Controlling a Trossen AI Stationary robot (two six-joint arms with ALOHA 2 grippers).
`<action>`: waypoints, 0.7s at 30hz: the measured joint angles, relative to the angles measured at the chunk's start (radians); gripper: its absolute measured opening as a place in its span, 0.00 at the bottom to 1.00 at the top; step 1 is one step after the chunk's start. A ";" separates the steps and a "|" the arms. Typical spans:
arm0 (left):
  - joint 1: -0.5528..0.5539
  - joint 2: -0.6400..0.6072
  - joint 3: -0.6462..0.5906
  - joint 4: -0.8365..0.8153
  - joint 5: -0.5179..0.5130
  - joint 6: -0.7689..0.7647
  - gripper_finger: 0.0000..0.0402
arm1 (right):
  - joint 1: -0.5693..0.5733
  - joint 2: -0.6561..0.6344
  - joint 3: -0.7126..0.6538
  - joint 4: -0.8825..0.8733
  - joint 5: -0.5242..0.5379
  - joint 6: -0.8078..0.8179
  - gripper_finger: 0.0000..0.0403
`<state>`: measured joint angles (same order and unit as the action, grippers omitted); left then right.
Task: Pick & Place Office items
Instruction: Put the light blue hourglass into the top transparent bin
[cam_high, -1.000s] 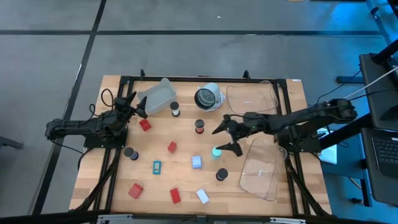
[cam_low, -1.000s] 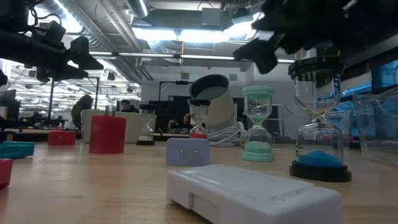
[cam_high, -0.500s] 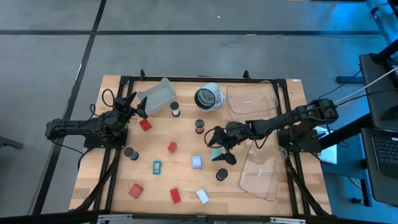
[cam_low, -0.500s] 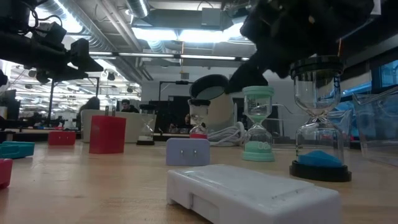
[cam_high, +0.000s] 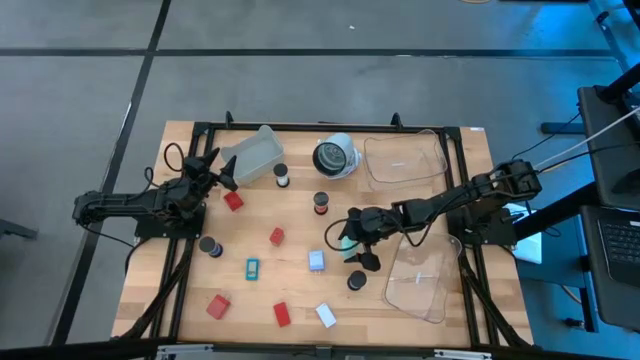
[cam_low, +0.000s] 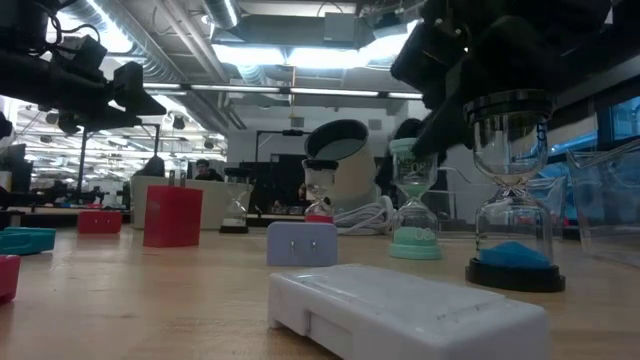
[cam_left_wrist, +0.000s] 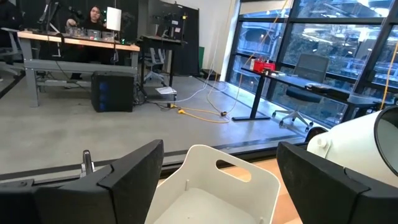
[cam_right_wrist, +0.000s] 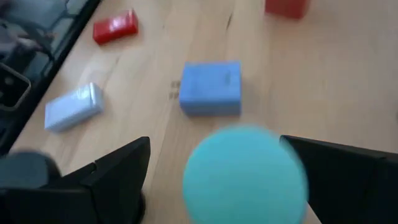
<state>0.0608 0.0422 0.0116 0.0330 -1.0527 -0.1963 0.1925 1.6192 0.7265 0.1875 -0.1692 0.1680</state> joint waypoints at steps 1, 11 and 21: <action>0.000 0.000 0.000 0.000 0.000 0.000 0.77 | 0.000 0.000 0.000 -0.006 0.005 0.006 0.89; 0.000 0.000 0.000 0.000 0.000 0.000 0.77 | -0.001 0.000 0.000 -0.018 0.024 0.003 0.77; 0.000 0.000 0.000 0.000 0.000 0.000 0.77 | -0.001 0.000 0.000 -0.017 0.024 -0.001 0.51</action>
<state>0.0608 0.0422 0.0113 0.0333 -1.0527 -0.1963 0.1917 1.6192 0.7261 0.1703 -0.1455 0.1674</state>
